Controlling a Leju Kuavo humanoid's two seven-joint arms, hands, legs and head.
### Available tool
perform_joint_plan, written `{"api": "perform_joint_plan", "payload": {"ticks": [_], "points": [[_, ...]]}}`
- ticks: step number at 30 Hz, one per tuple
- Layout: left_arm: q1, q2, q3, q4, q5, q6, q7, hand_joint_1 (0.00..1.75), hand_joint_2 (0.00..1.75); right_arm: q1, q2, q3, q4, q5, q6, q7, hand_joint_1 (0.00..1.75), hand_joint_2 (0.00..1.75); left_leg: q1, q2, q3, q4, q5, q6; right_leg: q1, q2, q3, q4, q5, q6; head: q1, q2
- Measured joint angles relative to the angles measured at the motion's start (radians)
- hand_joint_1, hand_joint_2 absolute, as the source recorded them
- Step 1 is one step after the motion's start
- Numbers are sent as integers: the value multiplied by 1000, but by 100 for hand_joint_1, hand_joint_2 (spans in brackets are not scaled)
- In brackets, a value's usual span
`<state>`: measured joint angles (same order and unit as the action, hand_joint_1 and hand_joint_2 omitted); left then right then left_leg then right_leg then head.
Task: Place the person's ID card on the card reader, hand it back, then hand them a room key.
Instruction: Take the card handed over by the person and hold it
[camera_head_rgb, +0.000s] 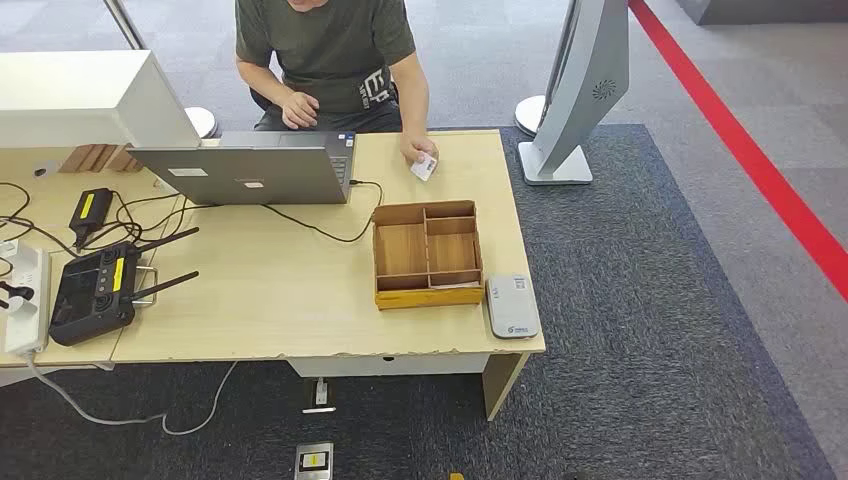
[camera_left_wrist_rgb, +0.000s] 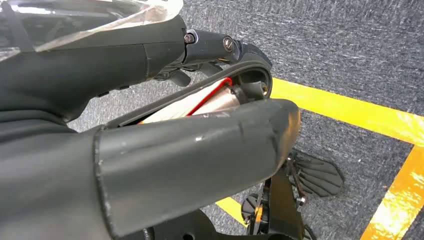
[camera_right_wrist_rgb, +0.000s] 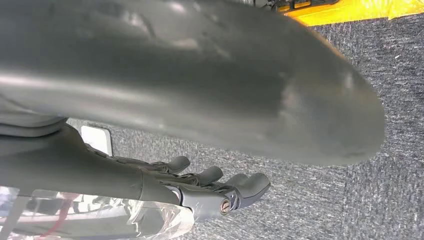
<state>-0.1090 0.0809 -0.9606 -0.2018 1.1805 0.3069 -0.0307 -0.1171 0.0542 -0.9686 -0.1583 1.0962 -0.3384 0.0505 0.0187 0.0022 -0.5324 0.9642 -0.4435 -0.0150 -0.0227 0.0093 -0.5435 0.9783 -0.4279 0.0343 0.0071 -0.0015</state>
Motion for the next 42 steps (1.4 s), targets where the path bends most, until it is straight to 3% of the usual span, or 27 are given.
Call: {"api": "perform_joint_plan", "payload": {"ticks": [11,20,32,36,40,42], "points": [[0,-2,0,0,32,11,-8,0,0,0,-1,11,0,31,-2,-33,0,0,0,0,0,0,0,0,0,0,0,0,0,0,0,0],[-4,-49,-61,0,-159,29,-25,0,0,0,-1,27,0,59,0,-42,0,0,-1,0,0,0,0,0,-1,0,0,0,0,0,0,0],[-7,-68,-124,-2,-172,26,-28,0,0,0,-1,26,0,-21,-11,-33,0,0,0,0,0,0,0,0,0,0,0,0,0,0,0,0],[-7,-69,-135,-2,-170,25,-36,0,0,0,-1,5,0,-102,-34,-87,0,0,-1,0,0,0,0,0,0,0,0,0,0,0,0,0],[-8,-70,-141,-2,-163,27,-49,0,0,-4,-4,-35,0,-197,-67,-265,0,175,-1,0,0,0,0,0,-1,0,0,0,0,0,0,0],[-8,-70,-142,-2,-165,26,-53,0,0,-10,-11,-55,0,-234,-84,-365,0,175,-1,0,0,0,0,0,-1,0,0,0,0,0,0,0]]}}
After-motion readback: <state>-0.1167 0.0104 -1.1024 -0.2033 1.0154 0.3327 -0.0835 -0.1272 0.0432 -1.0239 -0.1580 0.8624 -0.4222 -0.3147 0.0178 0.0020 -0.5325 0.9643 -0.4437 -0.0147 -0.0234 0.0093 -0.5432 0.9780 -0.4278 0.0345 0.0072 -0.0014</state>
